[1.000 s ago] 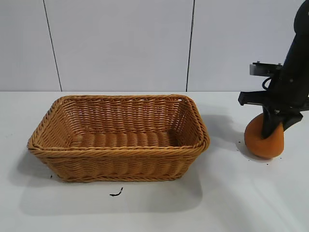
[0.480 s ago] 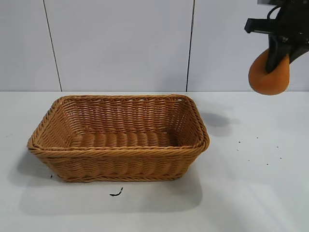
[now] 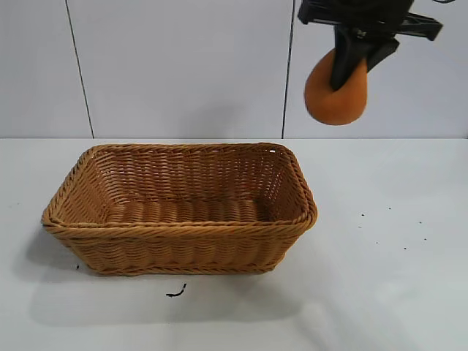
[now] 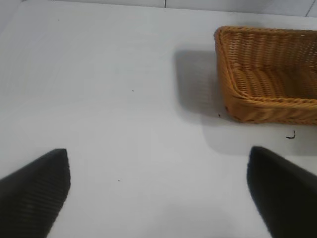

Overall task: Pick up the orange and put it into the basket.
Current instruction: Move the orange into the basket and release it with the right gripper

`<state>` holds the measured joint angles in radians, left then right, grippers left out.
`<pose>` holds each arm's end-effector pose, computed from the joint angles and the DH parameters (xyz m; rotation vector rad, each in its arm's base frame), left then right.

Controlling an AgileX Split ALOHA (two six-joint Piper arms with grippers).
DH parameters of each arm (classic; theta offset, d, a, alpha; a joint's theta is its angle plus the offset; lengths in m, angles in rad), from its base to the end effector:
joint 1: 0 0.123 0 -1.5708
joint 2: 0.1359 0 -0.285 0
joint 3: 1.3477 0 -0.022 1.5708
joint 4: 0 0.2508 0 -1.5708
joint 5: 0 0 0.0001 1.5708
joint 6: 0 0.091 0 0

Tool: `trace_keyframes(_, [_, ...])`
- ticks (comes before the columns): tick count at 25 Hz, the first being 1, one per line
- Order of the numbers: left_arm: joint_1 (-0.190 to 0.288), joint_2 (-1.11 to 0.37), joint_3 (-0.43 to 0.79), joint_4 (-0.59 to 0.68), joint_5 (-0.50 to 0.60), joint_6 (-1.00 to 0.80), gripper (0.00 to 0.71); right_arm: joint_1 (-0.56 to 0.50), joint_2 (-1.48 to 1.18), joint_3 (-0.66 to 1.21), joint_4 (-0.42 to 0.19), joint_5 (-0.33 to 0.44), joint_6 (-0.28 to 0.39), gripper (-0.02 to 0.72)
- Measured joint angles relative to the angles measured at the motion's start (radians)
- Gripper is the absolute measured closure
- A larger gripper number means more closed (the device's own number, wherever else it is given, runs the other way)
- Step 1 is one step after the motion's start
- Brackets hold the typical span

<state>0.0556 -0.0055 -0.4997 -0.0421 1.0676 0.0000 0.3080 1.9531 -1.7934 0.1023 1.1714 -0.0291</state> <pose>-0.0058 -0.0037 0.2767 -0.0546 2.0446 -0.0157 0.3996 0.1361 0.2886 -0.4401 2.7903 0.2059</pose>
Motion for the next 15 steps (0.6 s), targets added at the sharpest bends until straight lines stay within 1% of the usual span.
trace_keyframes(4, [0.000,0.000,0.000,0.000,0.000,0.000,0.014,0.103,0.000,0.000,0.000,-0.021,0.002,0.660])
trace_keyframes(8, [0.000,0.000,0.000,0.000,0.000,0.000,0.014,0.195,0.000,0.000,0.001,-0.078,0.017,0.660])
trace_keyframes(15, [0.000,0.000,0.000,0.000,0.000,0.000,0.014,0.287,0.075,0.000,0.005,-0.168,0.043,0.660])
